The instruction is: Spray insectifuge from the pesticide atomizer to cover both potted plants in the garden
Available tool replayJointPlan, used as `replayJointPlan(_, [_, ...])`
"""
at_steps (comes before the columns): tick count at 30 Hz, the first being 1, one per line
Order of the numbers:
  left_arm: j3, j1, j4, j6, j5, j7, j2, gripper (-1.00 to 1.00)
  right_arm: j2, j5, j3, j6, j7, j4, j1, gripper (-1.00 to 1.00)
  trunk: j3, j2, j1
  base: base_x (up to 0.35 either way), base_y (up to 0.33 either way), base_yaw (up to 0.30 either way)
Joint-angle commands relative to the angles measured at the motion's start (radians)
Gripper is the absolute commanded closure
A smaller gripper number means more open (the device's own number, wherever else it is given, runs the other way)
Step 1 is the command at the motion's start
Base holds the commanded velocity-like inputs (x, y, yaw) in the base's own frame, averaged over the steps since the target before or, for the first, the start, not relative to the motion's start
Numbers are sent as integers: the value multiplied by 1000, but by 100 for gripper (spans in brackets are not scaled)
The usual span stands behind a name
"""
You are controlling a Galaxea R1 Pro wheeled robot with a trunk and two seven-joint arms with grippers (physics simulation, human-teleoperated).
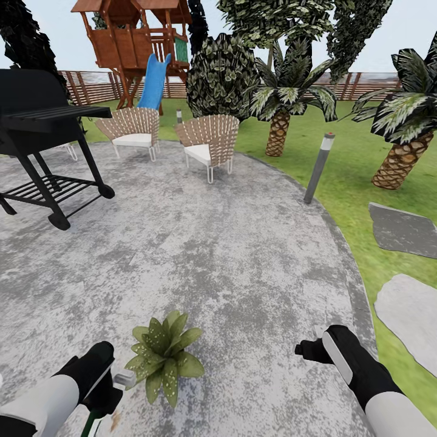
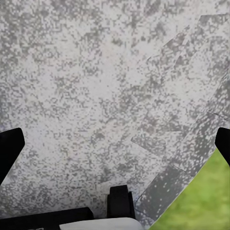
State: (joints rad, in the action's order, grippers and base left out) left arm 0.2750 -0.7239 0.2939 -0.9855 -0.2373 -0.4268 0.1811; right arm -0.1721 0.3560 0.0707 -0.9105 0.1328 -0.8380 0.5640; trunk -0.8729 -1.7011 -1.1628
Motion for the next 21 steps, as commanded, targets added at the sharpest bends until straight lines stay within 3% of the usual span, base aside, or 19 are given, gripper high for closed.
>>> replayJointPlan(1, [2, 0, 2, -2, -11, -10, 0, 100, -1, 11, 4, -3, 10, -1, 0, -100, -1, 0, 0, 0, 0, 0])
replayJointPlan(5, [1, 0, 2, -2, -11, -10, -1, 100, -1, 11, 4, -2, 10, -1, 0, -100, -1, 0, 0, 0, 0, 0])
replayJointPlan(10, [0, 0, 2, -2, -11, -10, -2, 100, -1, 11, 4, -2, 10, -1, 0, -100, -16, -35, -19, 0, 0, 0])
replayJointPlan(21, [0, 0, 2, -2, -10, -10, -2, 100, -1, 11, 4, -3, 10, -1, 0, -100, -16, -35, -19, 0, 0, 0])
